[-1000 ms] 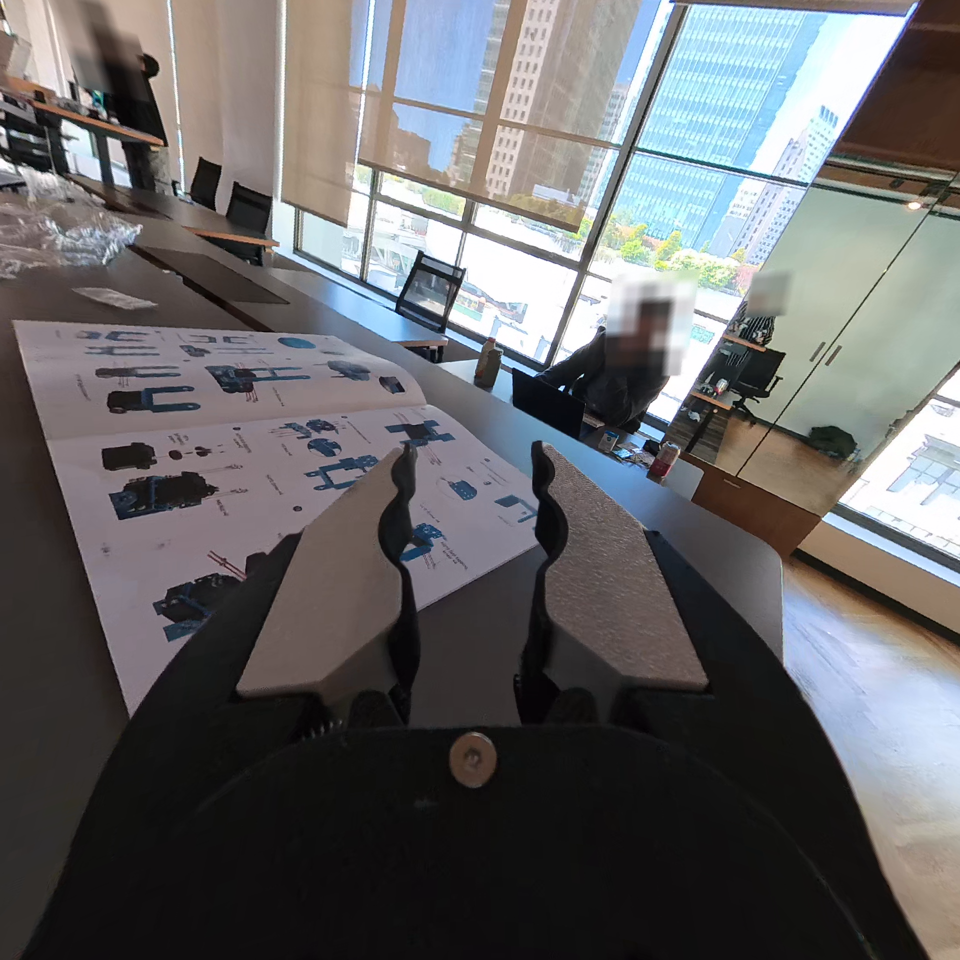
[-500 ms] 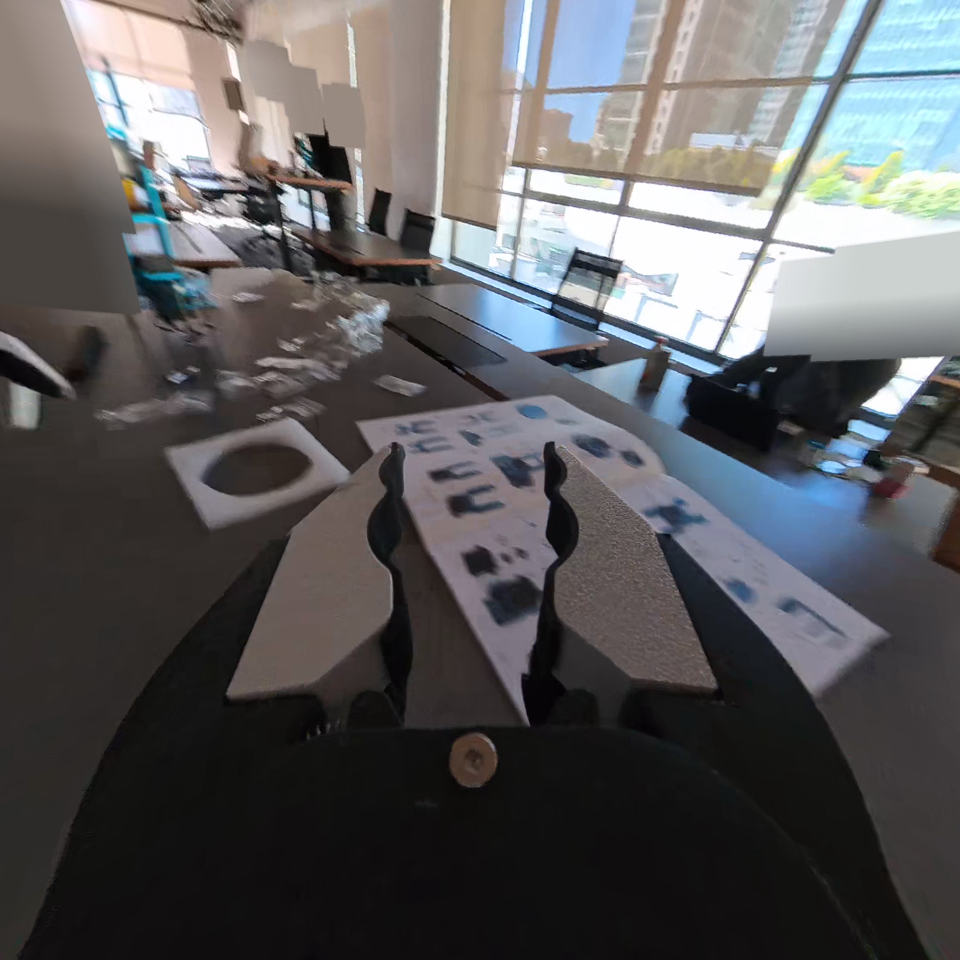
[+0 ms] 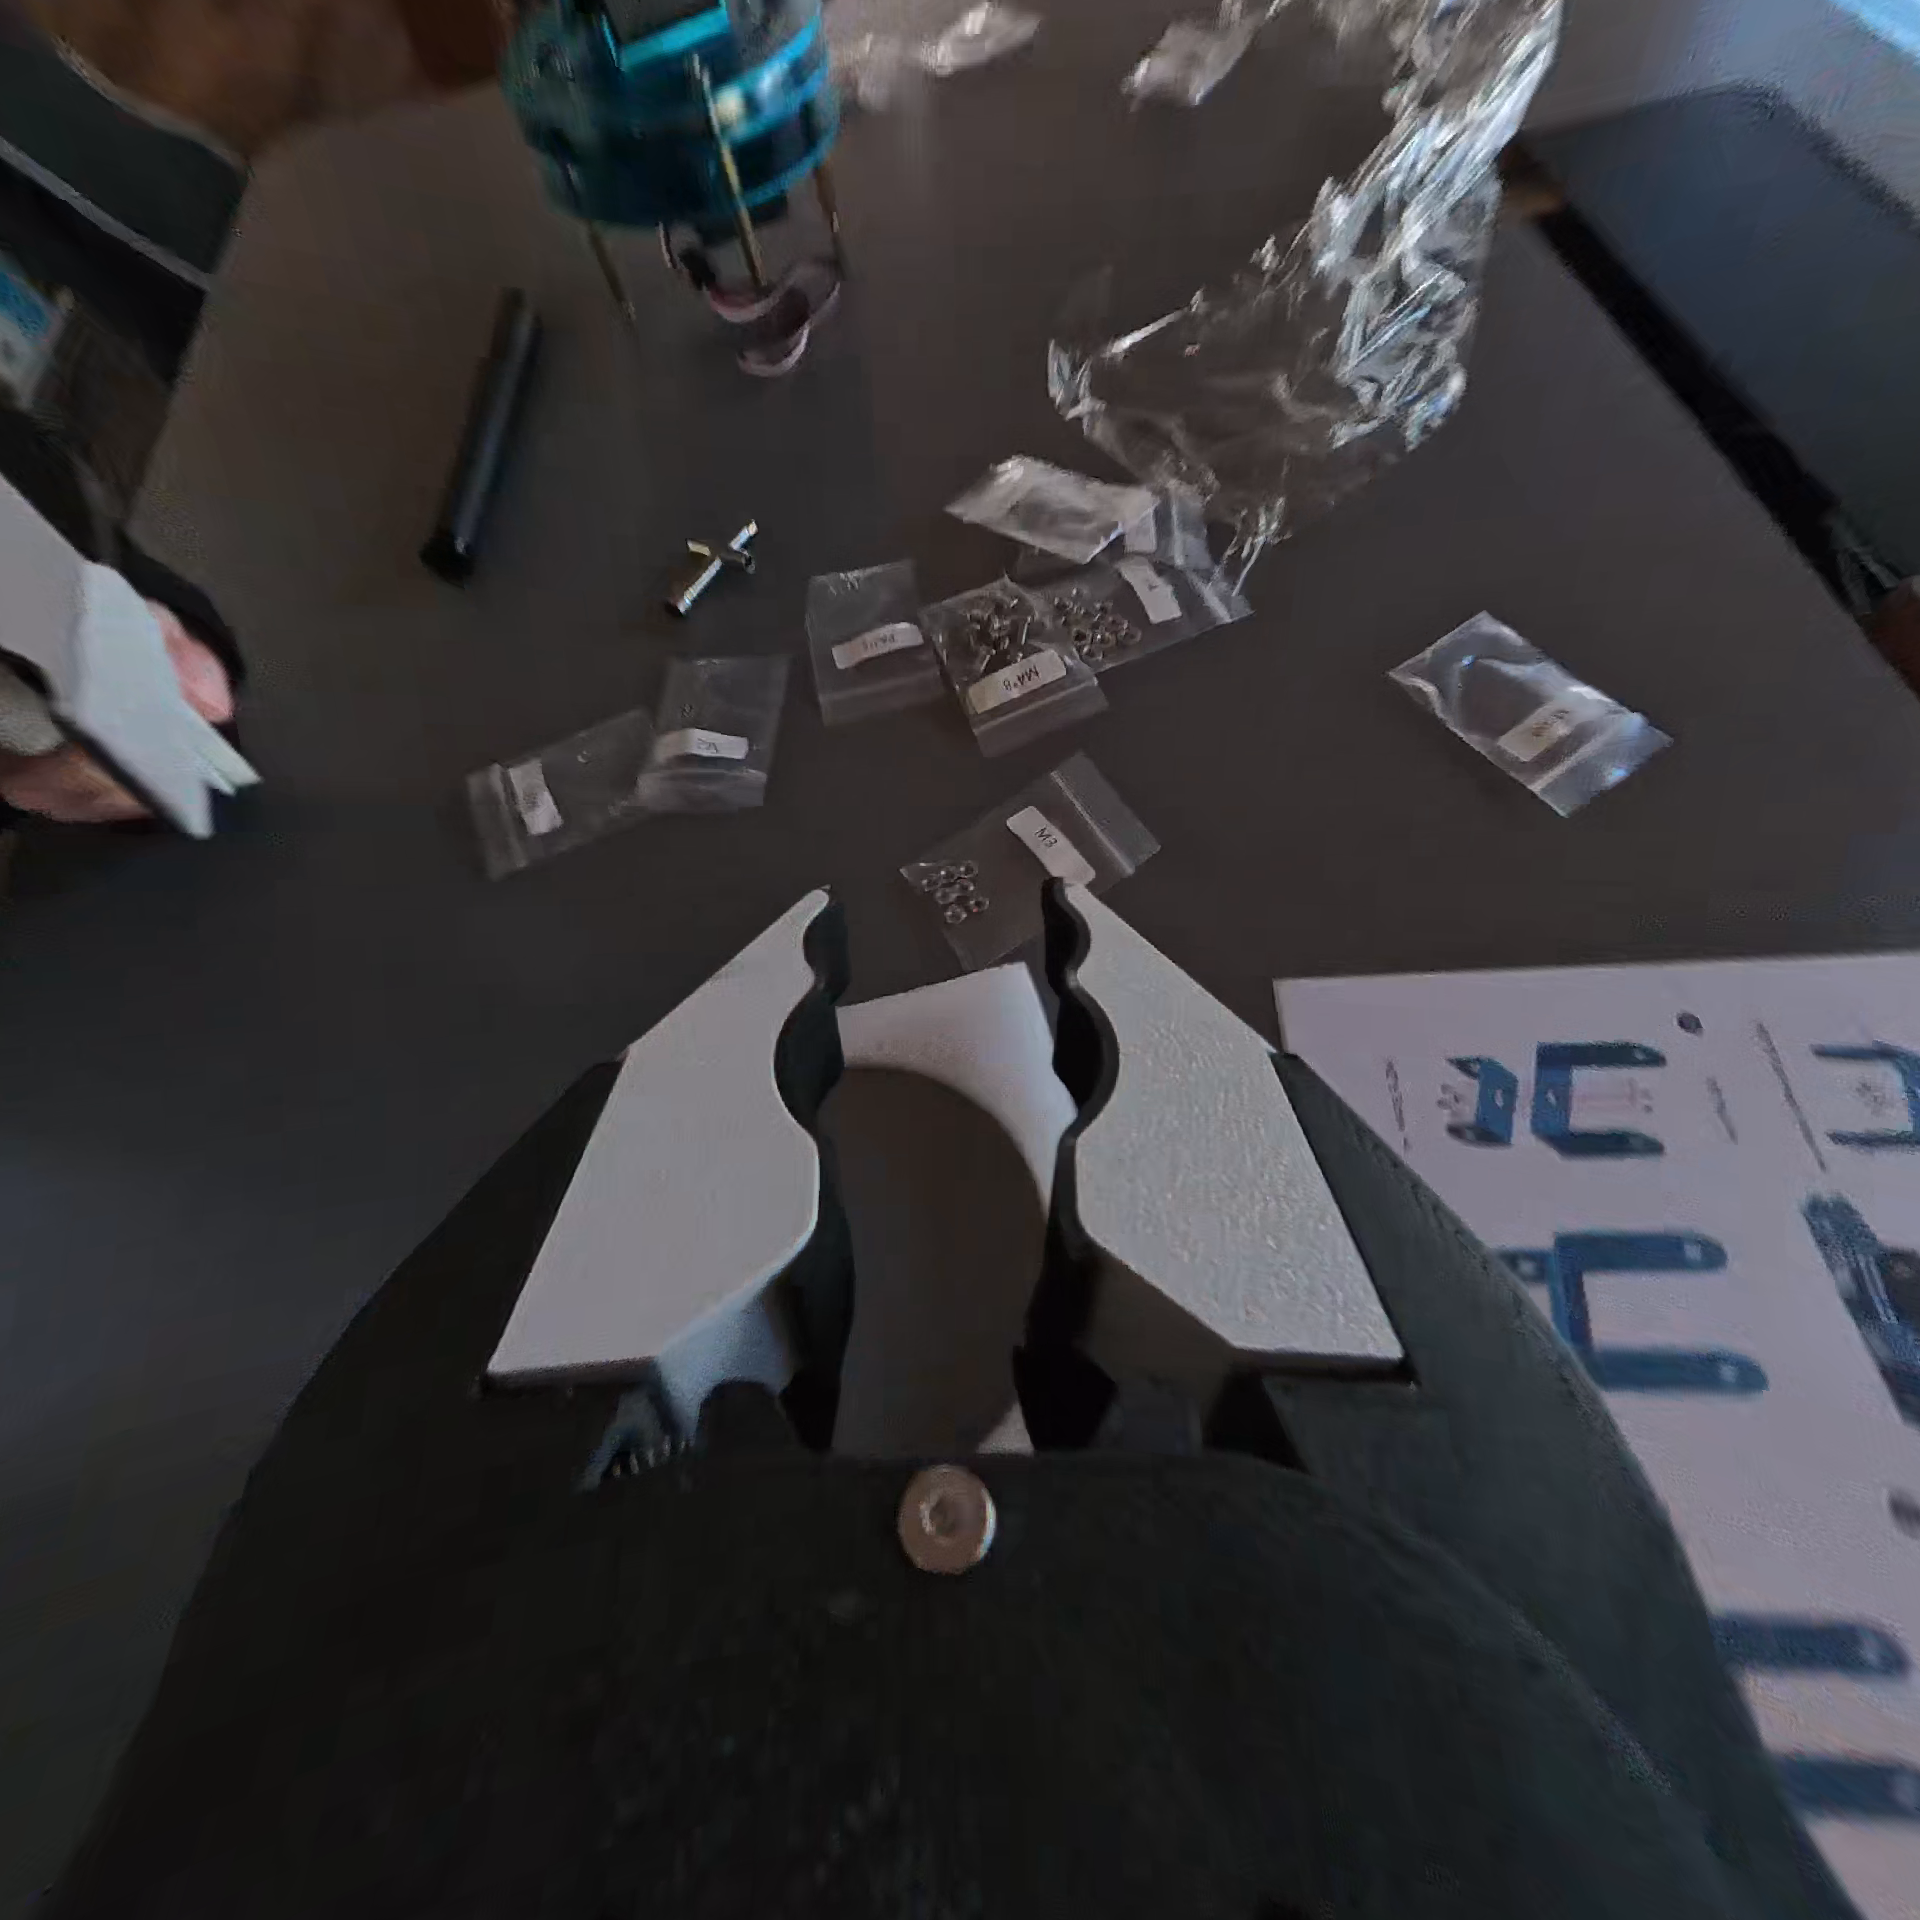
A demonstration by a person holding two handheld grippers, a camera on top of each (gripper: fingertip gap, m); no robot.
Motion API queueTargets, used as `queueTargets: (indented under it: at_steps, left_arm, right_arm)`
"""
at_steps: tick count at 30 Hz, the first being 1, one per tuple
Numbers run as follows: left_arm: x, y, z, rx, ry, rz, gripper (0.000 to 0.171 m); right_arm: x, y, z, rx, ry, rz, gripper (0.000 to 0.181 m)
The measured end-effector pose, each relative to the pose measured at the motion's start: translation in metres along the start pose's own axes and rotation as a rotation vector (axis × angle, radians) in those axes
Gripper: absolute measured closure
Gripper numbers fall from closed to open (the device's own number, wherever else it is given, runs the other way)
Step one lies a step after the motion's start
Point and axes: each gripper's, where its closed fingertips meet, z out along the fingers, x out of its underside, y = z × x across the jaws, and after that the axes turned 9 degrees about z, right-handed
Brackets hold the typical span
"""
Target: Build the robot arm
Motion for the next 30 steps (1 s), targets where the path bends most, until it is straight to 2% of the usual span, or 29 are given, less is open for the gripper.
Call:
queueTargets:
  at_steps: [4,8,11,13,16,19,23,26,30]
  left_arm:
    - [0.0,0.003,-0.009,0.033,-0.02,-0.027,0.114]
    - [-0.003,0.001,-0.018,0.041,-0.029,0.004,0.114]
    - [0.0,-0.003,-0.023,0.05,-0.016,0.003,0.114]
    - [0.002,-0.003,-0.026,0.043,-0.011,0.001,0.114]
    - [0.003,0.004,-0.03,0.015,-0.008,-0.006,0.114]
    - [0.003,0.018,-0.029,-0.021,0.008,-0.022,0.114]
    - [0.0,0.045,-0.019,-0.091,0.031,-0.011,0.115]
    - [-0.004,0.06,-0.001,-0.09,0.06,-0.017,0.112]
    - [-0.011,0.073,0.03,-0.046,0.098,-0.047,0.112]
  right_arm:
    - [-0.001,-0.031,0.047,-0.056,0.181,-0.096,0.149]
    - [0.005,-0.059,0.069,-0.107,0.306,-0.085,0.152]
    - [0.009,-0.054,0.077,-0.193,0.361,-0.067,0.161]
    - [0.018,-0.043,0.076,-0.258,0.425,-0.118,0.181]
    - [0.022,-0.034,0.074,-0.283,0.454,-0.127,0.181]
    - [0.015,-0.024,0.062,-0.25,0.384,-0.128,0.181]
    - [0.003,-0.002,0.028,-0.18,0.23,-0.183,0.181]
    - [-0.005,0.024,0.0,-0.168,0.101,-0.21,0.181]
    - [-0.004,0.045,-0.027,-0.118,0.014,-0.24,0.181]
